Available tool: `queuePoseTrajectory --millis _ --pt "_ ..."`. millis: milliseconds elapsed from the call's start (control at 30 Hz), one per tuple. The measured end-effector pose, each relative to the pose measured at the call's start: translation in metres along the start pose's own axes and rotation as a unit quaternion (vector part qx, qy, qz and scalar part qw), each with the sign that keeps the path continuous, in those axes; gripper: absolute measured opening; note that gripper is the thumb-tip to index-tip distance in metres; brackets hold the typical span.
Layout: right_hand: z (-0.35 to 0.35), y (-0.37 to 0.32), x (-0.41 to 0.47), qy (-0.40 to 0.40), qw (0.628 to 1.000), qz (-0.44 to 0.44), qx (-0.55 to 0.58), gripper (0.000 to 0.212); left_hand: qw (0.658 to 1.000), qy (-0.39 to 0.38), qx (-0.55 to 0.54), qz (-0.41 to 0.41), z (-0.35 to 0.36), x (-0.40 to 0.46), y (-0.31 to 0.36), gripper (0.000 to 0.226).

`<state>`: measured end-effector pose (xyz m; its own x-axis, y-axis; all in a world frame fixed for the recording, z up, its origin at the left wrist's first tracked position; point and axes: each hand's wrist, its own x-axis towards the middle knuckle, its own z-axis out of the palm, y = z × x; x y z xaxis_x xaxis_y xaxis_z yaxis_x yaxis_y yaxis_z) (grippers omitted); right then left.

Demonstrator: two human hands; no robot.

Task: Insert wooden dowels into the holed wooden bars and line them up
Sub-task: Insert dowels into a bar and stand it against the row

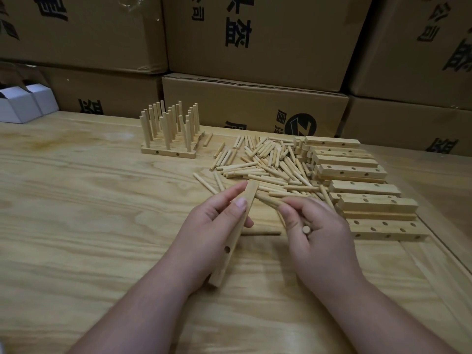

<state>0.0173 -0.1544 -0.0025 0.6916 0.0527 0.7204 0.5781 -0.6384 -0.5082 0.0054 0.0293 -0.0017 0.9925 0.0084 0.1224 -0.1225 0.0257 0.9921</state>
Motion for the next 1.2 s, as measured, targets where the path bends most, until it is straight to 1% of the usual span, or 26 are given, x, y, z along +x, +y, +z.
queuePoseTrajectory --millis 100,133,200,233,300,400,500,633,800,933,1100,1200 --pt "-0.002 0.000 0.000 0.031 0.999 0.023 0.015 0.018 1.000 -0.007 0.006 -0.022 0.002 0.001 0.000 0.013" --pt "-0.003 0.000 0.000 0.035 0.998 0.041 0.019 0.021 1.000 -0.005 0.009 -0.026 0.003 0.001 -0.001 0.013" --pt "-0.004 0.000 0.000 0.043 0.996 0.070 0.030 0.031 0.999 0.017 0.014 -0.031 0.002 0.003 -0.002 0.027" --pt "-0.003 0.000 0.000 0.048 0.995 0.074 0.035 0.032 0.999 0.037 0.015 -0.036 0.002 0.003 -0.002 0.034" --pt "-0.003 0.000 0.000 0.057 0.996 0.061 0.035 0.027 0.996 0.076 0.006 -0.047 0.001 0.005 -0.002 0.041" --pt "-0.001 -0.002 -0.001 0.056 0.997 0.014 0.045 0.017 0.993 0.101 -0.019 -0.058 -0.001 0.009 -0.002 0.039" --pt "0.001 -0.005 -0.004 0.029 0.996 -0.039 0.070 0.018 0.993 0.102 -0.032 -0.054 -0.001 0.010 -0.003 0.038" --pt "0.003 -0.008 -0.005 -0.027 0.993 -0.081 0.087 0.016 0.993 0.095 -0.049 -0.045 0.000 0.009 -0.004 0.038" --pt "0.003 -0.007 -0.005 -0.046 0.992 -0.067 0.094 0.015 0.993 0.098 -0.047 -0.046 0.000 0.009 -0.005 0.036" --pt "0.001 -0.008 -0.004 -0.057 0.993 -0.075 0.076 0.015 0.995 0.086 -0.031 -0.024 0.000 0.008 -0.008 0.034" --pt "-0.003 -0.010 -0.003 -0.064 0.992 -0.089 0.060 0.017 0.998 0.066 0.001 0.002 0.001 0.006 -0.007 0.021" --pt "-0.003 -0.011 -0.003 -0.064 0.993 -0.086 0.056 0.015 0.998 0.061 0.014 0.011 0.002 0.005 -0.006 0.019"
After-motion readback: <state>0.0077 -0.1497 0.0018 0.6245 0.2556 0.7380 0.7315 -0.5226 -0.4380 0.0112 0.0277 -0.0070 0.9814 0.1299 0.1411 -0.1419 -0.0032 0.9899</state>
